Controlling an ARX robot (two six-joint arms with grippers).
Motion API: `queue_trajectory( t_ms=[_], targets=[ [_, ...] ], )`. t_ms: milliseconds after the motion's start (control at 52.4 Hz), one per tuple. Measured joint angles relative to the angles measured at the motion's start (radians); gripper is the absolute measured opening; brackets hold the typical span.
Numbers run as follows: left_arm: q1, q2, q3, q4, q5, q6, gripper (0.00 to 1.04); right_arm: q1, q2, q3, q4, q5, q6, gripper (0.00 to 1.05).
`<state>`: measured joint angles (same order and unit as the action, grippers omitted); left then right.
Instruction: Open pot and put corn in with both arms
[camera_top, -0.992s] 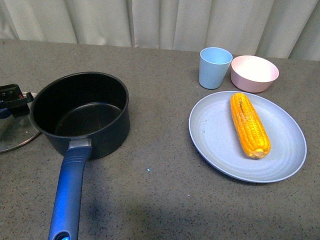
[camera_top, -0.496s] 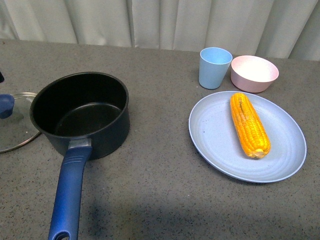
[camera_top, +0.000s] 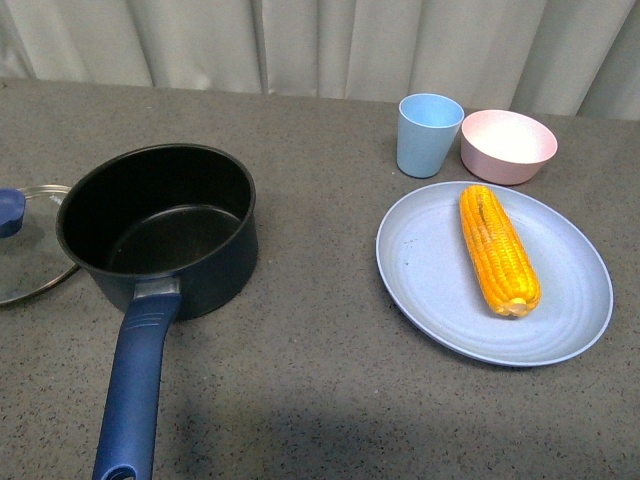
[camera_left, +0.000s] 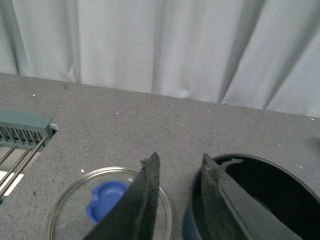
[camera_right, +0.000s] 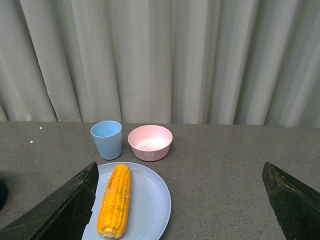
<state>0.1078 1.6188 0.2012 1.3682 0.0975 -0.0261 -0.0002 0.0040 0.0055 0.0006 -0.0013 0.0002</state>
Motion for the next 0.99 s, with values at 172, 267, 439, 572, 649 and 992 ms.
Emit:
queue_trajectory(
  t_ms=[172,267,439,572,649,992],
  targets=[
    [-0.032,-0.254,-0.107,-0.113,-0.028,0.015,0.04,0.000,0.000,0.000,0.000,0.000,0.000,0.96],
    [-0.077,-0.327,-0.131,-0.171,-0.088,0.016,0.04,0.000,0.000,0.000,0.000,0.000,0.000,0.96],
    [-0.105,-0.496,-0.168,-0.295,-0.096,0.018,0.04,0.000,0.000,0.000,0.000,0.000,0.000,0.96],
    [-0.105,-0.667,-0.167,-0.483,-0.097,0.018,0.04,0.000,0.000,0.000,0.000,0.000,0.000,0.96],
    [-0.106,-0.756,-0.169,-0.551,-0.097,0.018,0.04,0.000,0.000,0.000,0.000,0.000,0.000,0.96],
    [-0.106,-1.008,-0.182,-0.768,-0.098,0.018,0.04,0.000,0.000,0.000,0.000,0.000,0.000,0.96]
  ],
)
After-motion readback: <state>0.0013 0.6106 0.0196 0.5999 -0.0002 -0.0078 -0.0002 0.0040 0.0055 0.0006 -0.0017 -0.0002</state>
